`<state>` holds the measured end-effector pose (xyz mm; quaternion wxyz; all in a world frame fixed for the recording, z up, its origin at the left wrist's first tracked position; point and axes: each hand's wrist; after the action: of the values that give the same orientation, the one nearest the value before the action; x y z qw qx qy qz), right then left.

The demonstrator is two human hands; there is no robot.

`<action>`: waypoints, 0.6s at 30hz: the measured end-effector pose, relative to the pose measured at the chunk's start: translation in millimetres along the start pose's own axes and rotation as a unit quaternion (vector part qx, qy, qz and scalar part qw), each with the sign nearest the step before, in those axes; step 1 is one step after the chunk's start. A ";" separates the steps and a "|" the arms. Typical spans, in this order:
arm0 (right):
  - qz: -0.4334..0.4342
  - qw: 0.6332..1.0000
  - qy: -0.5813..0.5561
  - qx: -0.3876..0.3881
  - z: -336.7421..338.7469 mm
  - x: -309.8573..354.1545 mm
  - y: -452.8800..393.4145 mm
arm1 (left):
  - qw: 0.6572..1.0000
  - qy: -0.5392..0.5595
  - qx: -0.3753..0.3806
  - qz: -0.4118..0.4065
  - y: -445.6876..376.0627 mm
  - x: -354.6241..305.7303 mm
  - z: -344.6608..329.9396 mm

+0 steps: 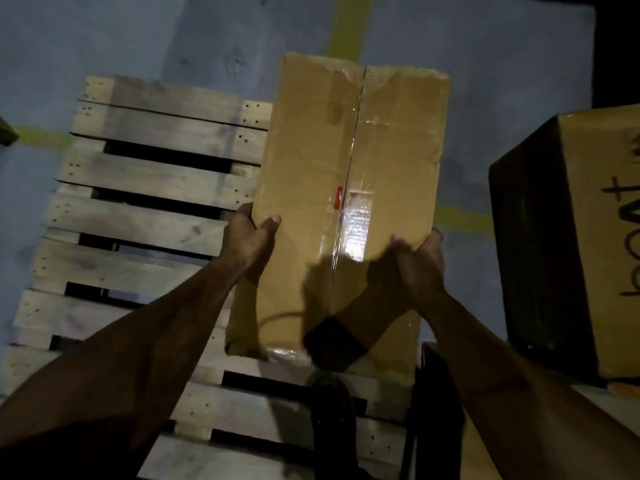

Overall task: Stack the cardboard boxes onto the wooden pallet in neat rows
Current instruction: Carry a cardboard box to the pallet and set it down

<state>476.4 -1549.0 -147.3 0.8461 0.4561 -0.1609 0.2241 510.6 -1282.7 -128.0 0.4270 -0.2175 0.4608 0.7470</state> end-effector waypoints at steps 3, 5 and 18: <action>0.030 0.999 0.016 0.004 0.7 -5.8 2.8 | 0.999 -0.008 -0.010 -0.032 2.7 4.5 -0.7; 0.042 0.999 0.027 0.000 0.8 -10.0 9.3 | 0.999 -0.010 -0.016 -0.037 8.3 6.6 -1.0; 0.101 0.985 0.141 -0.003 -9.5 -135.4 122.8 | 0.965 -0.152 0.075 -0.199 131.8 126.9 16.6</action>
<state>297.7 -1513.1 -131.0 0.8349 0.3987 -0.0863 0.3696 332.6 -1240.4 -144.8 0.6472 -0.1560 0.3926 0.6346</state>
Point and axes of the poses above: each hand's wrist, its own y-axis away from the middle knuckle, its own z-axis out of the back of the hand, x = y × z, and after that the axes turned 10 degrees about -z, right-handed
